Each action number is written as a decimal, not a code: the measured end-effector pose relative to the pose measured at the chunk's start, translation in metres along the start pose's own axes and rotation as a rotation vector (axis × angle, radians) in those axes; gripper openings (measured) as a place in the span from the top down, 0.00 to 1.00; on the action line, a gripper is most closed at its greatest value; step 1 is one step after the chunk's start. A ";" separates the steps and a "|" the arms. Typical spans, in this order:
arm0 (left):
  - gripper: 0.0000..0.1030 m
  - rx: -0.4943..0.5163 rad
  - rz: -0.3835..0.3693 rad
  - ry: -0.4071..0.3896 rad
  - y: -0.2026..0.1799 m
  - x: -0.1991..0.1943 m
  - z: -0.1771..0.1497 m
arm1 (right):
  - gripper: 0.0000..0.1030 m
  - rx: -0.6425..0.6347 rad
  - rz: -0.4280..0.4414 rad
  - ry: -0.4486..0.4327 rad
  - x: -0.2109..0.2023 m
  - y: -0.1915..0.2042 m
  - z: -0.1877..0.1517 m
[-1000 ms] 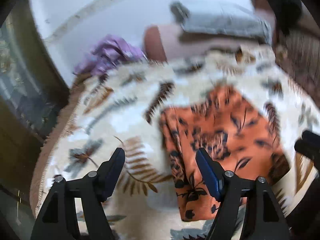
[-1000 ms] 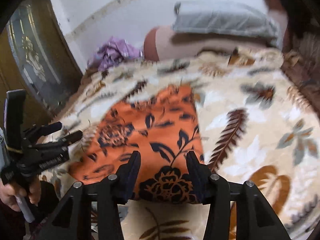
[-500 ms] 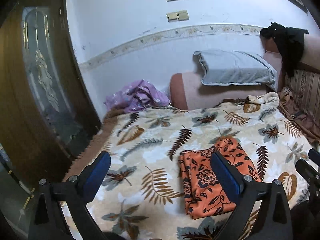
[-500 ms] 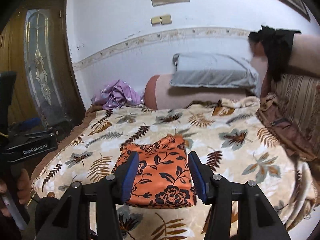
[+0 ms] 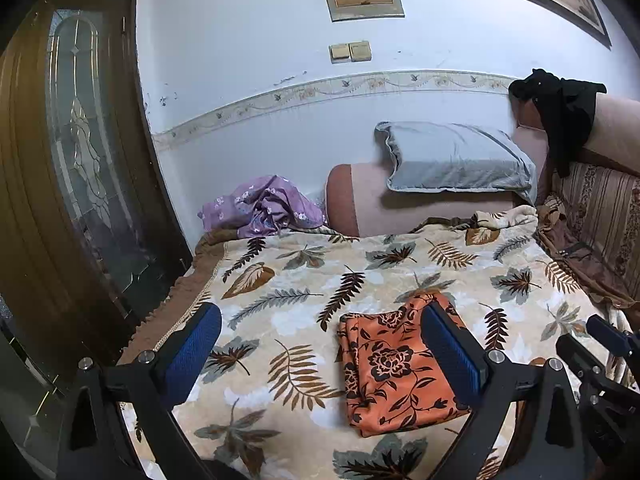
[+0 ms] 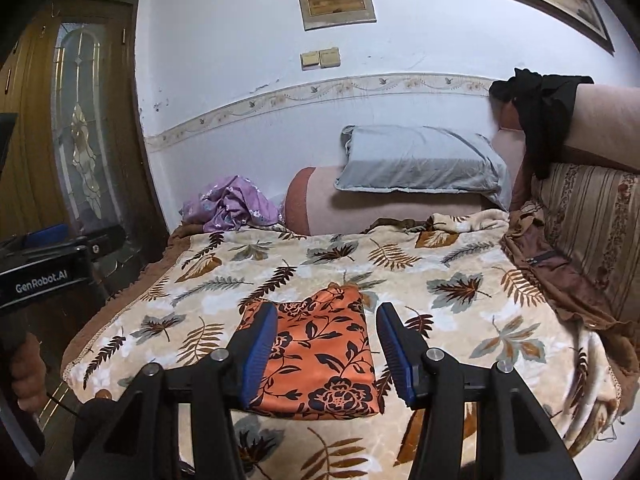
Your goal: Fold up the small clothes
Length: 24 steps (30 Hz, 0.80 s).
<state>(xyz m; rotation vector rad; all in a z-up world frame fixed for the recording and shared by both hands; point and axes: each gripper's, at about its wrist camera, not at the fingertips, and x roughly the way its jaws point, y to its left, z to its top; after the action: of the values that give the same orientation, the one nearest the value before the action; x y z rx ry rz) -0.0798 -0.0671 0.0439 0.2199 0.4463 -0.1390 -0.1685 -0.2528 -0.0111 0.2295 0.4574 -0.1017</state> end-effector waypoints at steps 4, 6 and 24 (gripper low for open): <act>0.03 0.004 0.002 -0.002 0.000 0.001 -0.001 | 0.46 -0.012 0.008 0.021 0.006 0.005 -0.003; 0.03 0.000 0.002 -0.003 0.000 0.001 -0.001 | 0.46 -0.019 0.014 0.031 0.010 0.008 -0.004; 0.03 -0.020 -0.057 0.008 0.015 0.025 -0.005 | 0.46 -0.055 0.044 0.126 0.053 0.027 -0.012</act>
<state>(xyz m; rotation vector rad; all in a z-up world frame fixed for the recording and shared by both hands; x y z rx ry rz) -0.0567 -0.0536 0.0311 0.1879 0.4618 -0.1894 -0.1227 -0.2257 -0.0399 0.1928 0.5791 -0.0315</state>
